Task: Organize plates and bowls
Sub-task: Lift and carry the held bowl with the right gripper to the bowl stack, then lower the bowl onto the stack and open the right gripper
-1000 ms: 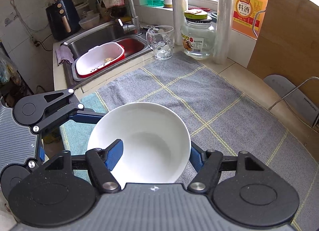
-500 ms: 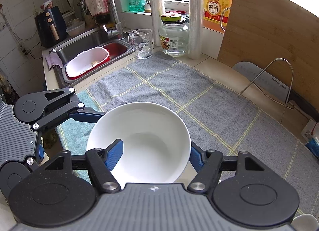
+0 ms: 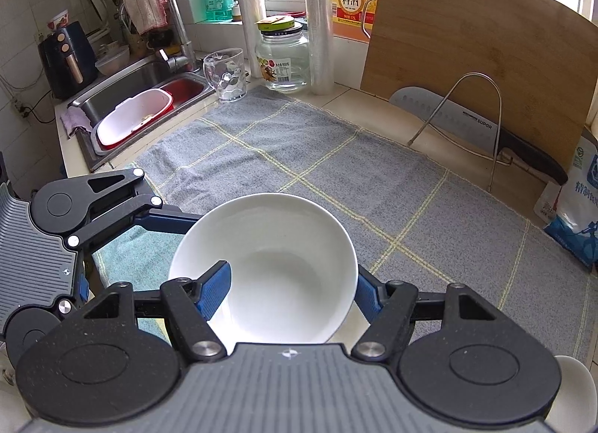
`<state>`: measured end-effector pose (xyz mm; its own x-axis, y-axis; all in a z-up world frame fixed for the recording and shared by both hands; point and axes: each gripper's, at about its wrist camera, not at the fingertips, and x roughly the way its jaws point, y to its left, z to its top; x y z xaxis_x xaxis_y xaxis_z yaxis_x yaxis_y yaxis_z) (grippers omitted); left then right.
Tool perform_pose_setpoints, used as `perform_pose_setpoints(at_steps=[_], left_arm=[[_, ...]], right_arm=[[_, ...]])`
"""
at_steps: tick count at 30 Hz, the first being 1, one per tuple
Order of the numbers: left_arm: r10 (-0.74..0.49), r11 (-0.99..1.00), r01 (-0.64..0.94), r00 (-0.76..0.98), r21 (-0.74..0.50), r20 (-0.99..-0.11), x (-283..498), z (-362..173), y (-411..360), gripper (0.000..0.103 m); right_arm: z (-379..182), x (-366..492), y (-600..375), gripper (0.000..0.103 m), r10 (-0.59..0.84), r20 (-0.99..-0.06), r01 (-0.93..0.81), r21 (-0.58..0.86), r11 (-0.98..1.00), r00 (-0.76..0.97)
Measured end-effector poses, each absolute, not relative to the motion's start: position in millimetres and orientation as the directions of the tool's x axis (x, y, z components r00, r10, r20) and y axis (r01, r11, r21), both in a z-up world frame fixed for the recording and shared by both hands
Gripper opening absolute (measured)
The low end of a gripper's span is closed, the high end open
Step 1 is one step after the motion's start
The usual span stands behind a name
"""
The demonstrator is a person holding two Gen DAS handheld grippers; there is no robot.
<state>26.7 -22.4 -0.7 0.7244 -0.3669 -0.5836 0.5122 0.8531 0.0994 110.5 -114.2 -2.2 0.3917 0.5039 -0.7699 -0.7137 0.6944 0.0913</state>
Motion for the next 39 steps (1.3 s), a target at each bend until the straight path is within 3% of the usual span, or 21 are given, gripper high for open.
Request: perform_pose_setpoints(at_steps=[31,36,39], left_arm=[[-0.398,0.848,0.530,0.666,0.024,-0.631,42.1,-18.2,-26.0,0.090],[-0.409,0.846,0.534,0.653,0.005,-0.637,44.5,-20.3,-25.0,0.092],[-0.404,0.842,0.539,0.664,0.028,-0.630,41.7,-19.8,-26.6,0.096]], right_arm=[[-26.9,112.4,-117.3,0.076,0.456,-0.800,-0.712,0.054,0.700,0.389],[-28.0,109.9,-115.3,0.083,0.459,-0.800,-0.719,0.050,0.693,0.387],[-29.8,108.0,-114.5,0.095,0.447,-0.802,-0.719,0.032,0.694,0.396]])
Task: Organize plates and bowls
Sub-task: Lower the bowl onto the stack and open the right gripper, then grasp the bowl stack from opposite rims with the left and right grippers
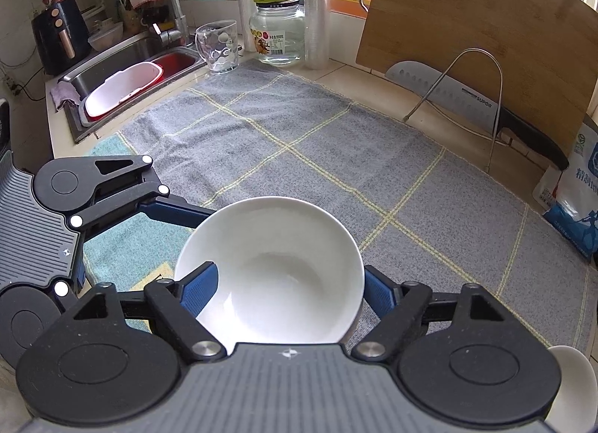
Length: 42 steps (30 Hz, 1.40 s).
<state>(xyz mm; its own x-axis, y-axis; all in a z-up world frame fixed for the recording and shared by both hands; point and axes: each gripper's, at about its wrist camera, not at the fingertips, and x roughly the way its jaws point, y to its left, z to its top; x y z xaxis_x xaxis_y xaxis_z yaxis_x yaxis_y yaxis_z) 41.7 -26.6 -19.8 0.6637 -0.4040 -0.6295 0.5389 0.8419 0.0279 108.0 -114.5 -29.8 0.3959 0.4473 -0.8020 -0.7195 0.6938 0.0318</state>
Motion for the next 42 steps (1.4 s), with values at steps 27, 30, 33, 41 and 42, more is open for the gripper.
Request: perform_pose_setpoints(at_steps=[27,30,33,41,42], left_arm=[[-0.410,0.814,0.580,0.627,0.046,-0.662,22.1,-5.1,-16.8,0.101],[-0.381,0.828,0.558,0.622,0.047,-0.684,24.4,-14.1,-19.6,0.101],[-0.340,0.841,0.538,0.613,0.061,-0.713,26.7,-22.1,-22.3,0.101],[-0.327,0.804,0.587,0.567,0.092,-0.756,38.4,-39.5,-16.2,0.101],[-0.333,0.795,0.600,0.561,0.094,-0.758,41.7,-40.3,-14.3,0.101]], right_arm=[[-15.9,64.6,-162.8,0.103,0.505,-0.735,-0.772,-0.039,0.635,0.452],[-20.2,66.9,-172.5,0.103,0.513,-0.736,-0.792,-0.051,0.608,0.442],[-29.0,68.4,-176.6,0.103,0.502,-0.748,-0.812,-0.083,0.578,0.434],[-55.0,67.3,-170.2,0.103,0.492,-0.765,-0.829,-0.098,0.550,0.416],[-57.5,67.7,-168.4,0.103,0.488,-0.767,-0.827,-0.097,0.553,0.417]])
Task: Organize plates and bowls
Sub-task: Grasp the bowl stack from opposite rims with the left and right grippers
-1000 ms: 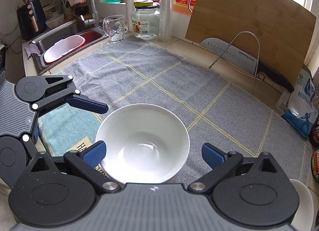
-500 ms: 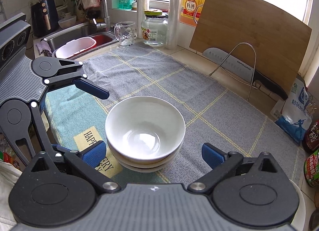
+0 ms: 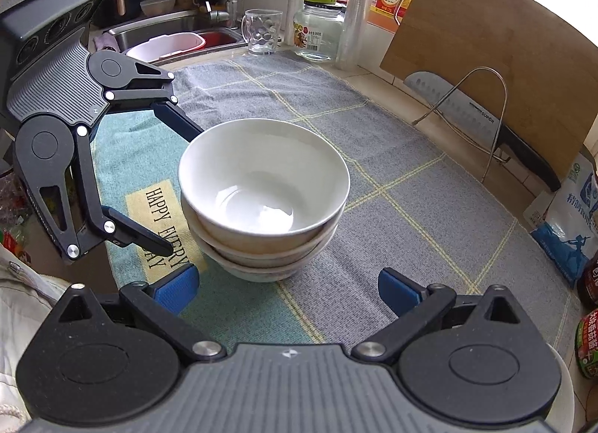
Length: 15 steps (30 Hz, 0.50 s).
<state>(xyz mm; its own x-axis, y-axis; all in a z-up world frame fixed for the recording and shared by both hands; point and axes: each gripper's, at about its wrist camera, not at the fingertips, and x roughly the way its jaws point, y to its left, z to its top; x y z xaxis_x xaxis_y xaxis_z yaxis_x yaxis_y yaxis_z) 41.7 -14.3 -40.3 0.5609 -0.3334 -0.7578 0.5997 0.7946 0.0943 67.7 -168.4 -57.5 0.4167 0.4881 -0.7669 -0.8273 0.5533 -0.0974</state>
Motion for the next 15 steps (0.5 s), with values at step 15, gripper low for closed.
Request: perform_pose_setpoints(at_steps=[15], left_arm=[[-0.481,0.546,0.831,0.416,0.107,-0.772,80.5,-53.7,-10.6,0.101]], right_arm=[[-82.9,68.7,-134.2,0.103,0.393,-0.800,-0.801,-0.174,0.573,0.454]])
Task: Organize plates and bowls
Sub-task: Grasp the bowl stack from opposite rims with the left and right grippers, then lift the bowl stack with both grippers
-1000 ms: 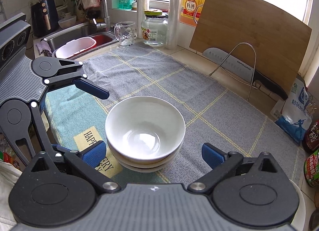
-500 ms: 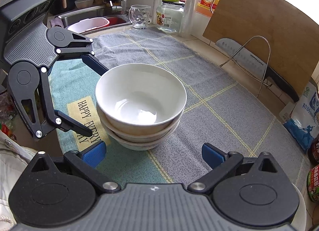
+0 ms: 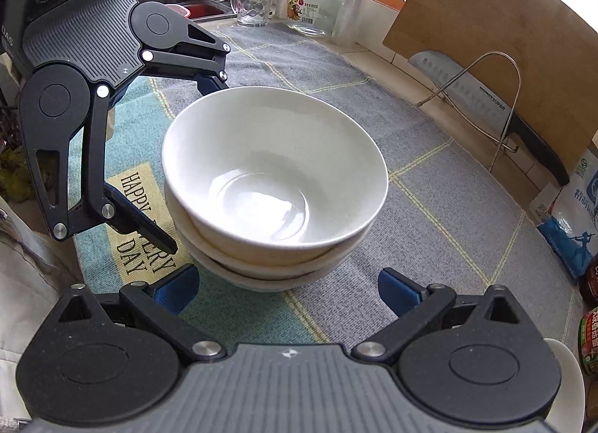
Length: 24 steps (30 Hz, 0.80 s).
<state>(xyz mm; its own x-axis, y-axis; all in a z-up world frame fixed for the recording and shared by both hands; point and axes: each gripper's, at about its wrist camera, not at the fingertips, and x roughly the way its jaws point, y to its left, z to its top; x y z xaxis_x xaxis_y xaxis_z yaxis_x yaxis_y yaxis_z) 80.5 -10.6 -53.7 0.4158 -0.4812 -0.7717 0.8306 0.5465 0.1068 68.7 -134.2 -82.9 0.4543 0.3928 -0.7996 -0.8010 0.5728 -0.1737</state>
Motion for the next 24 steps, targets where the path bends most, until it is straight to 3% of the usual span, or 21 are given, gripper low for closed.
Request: perform_pose_setpoints(at_steps=[18,24], left_arm=[[-0.566,0.373,0.926,0.280,0.062,-0.775,112.1,-56.4,-13.8,0.099],[-0.575,0.355,0.934,0.249,0.036,-0.779,113.1,-57.8,-13.2,0.095]], right_arm=[[-81.1,88.0,-129.4,0.103,0.438,-0.822,-0.849,-0.100,0.519,0.365],[-80.1,88.5,-126.9,0.097,0.446,-0.830,-0.869,-0.090,0.487,0.336]])
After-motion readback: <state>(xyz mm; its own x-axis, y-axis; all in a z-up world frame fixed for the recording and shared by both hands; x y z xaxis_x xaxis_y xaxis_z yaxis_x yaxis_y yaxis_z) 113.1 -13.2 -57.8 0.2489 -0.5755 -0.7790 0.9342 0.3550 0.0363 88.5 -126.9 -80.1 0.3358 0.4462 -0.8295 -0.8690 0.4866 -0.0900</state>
